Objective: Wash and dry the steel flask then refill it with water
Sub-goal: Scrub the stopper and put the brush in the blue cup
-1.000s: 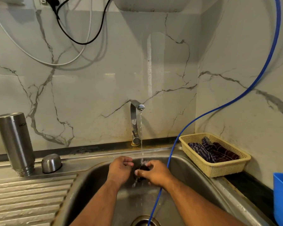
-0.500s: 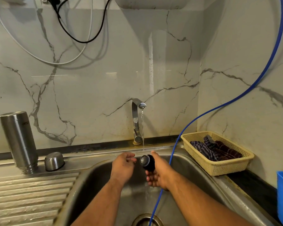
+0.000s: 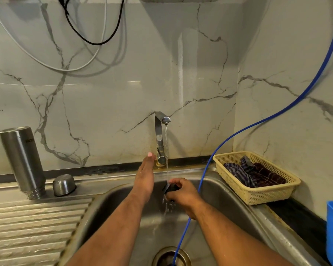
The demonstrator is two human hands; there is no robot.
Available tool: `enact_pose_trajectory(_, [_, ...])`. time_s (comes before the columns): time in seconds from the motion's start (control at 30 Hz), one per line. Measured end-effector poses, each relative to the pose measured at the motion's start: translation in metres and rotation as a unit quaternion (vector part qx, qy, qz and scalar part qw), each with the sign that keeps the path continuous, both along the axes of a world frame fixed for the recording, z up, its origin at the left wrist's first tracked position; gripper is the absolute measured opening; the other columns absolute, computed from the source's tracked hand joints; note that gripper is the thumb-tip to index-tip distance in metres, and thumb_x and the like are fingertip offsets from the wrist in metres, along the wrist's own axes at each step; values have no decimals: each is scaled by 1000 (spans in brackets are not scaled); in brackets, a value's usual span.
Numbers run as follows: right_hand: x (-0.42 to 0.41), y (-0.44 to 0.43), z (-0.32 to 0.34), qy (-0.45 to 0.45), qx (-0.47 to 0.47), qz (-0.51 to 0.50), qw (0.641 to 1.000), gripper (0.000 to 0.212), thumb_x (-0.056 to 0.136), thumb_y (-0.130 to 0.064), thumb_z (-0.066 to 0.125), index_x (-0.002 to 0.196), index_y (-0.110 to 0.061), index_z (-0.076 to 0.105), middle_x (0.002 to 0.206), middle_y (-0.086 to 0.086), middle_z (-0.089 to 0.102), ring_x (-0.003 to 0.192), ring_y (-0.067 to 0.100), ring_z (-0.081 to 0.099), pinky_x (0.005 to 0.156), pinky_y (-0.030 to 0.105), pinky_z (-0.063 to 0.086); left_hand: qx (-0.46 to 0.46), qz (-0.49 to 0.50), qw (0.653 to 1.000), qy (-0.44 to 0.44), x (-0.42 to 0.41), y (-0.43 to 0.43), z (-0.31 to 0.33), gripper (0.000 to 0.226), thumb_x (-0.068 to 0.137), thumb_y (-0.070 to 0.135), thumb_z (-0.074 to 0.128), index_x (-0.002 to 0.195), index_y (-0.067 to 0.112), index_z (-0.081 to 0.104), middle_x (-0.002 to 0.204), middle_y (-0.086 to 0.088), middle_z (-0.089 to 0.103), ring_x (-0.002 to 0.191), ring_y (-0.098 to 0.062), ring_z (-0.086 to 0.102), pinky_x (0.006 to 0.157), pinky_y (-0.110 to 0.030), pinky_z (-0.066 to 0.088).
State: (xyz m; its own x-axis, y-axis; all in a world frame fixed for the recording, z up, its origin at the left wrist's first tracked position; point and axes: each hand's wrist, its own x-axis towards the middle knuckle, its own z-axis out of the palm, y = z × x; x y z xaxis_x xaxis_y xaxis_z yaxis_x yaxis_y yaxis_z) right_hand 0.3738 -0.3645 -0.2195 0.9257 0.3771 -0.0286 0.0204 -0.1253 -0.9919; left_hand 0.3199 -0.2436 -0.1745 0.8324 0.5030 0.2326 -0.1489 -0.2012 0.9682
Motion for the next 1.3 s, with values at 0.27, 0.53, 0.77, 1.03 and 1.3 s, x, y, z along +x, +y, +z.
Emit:
enact_pose_trajectory(0.27, [9,4,-4,-6,26,-32,999,53,75,-3,82,113,-32,61,117,-3,67,111,20,65,92,38,60,-2,-28,998,56,13,-14,9,95,80,91,14,159,39,25,169,0,19,155,-27,16,122,-55,10])
enact_pose_trajectory(0.53, [12,7,-4,-7,59,2,998,47,79,-9,80,113,-34,61,118,-4,68,107,17,66,92,38,60,104,-10,988,115,11,-11,24,86,84,89,15,156,45,27,166,-9,28,151,-37,26,120,-59,19])
enact_pose_trajectory(0.77, [1,9,4,-18,-29,19,999,23,96,-38,66,113,-24,59,111,8,71,86,20,67,69,36,59,240,-49,960,138,-37,-11,32,59,106,44,44,160,28,24,163,1,34,149,-23,33,118,-35,27])
enact_pose_trajectory(1.03, [-42,5,27,-243,-318,94,912,46,80,-35,83,120,-25,62,115,-1,67,100,15,64,89,36,58,389,-27,870,302,-140,24,16,55,100,40,59,152,27,43,151,2,50,137,-18,48,112,-35,38])
enact_pose_trajectory(1.3, [-96,-8,110,-338,-309,117,881,43,82,-41,83,118,-25,66,112,-3,68,101,15,63,87,29,51,362,-62,912,182,-170,45,9,43,98,40,63,140,34,56,135,13,61,121,-5,57,106,-31,47])
